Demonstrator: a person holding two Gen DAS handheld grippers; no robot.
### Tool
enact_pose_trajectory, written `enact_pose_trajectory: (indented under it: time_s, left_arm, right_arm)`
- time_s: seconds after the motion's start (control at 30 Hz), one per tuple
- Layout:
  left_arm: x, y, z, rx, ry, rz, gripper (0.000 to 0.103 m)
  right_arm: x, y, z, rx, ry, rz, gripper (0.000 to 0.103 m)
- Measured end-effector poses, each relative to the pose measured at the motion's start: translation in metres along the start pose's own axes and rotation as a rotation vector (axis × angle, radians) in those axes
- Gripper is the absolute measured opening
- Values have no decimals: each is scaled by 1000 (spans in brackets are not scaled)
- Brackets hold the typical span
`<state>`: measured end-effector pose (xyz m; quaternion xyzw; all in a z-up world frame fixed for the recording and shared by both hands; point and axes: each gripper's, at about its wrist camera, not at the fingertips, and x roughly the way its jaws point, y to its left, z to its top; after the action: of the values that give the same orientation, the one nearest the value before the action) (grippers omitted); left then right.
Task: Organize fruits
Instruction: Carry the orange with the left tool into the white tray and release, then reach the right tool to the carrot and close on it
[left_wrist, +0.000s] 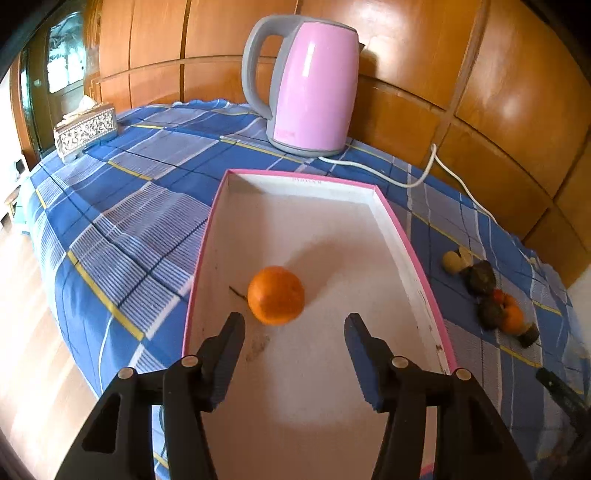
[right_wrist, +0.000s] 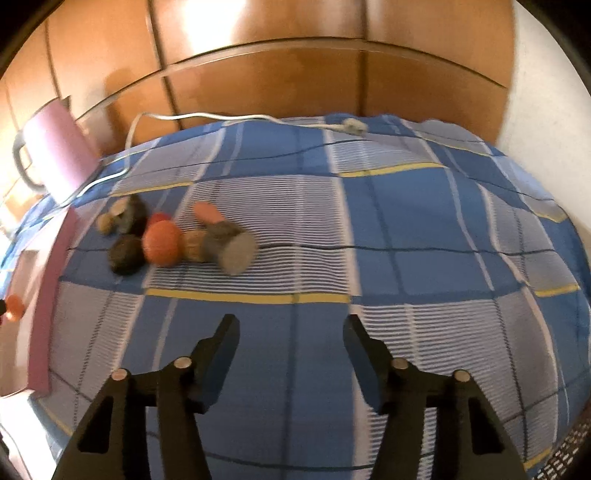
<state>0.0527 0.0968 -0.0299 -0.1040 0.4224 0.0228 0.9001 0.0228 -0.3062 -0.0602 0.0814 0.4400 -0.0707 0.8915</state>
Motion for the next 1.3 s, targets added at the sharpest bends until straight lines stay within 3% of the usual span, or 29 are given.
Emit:
enact_pose_trajectory:
  time_s: [0.07,0.2,0.37,0.67,0.77,1.0,1.3]
  left_arm:
    - [-4,-3,-4,13,-2,-3,58]
    - [-15,-7,-12,15,-35,-31,77]
    - [-19,-18,-15,60,-41,-40,77]
    - [-15,-27,-25,99,-19,-39,77]
    - [-12,-27,-27,87,-7,-53,77]
    - [-7,-21,-28,44,16,-75,80]
    - [-1,-16,-28,30,35,-81,81]
  right_arm:
    - [0,7,2,-20,4,26,49]
    - [-3,22,9,-59,0,79,43]
    - [-7,38,22,-94,-26,112,43]
    - [4,55,51,-138,-45,93,43]
    - [16,59,64,-151,-27,80,36]
    - [56,70,87,-189,84,90,36]
    - [85,74,107,-223,163,78,36]
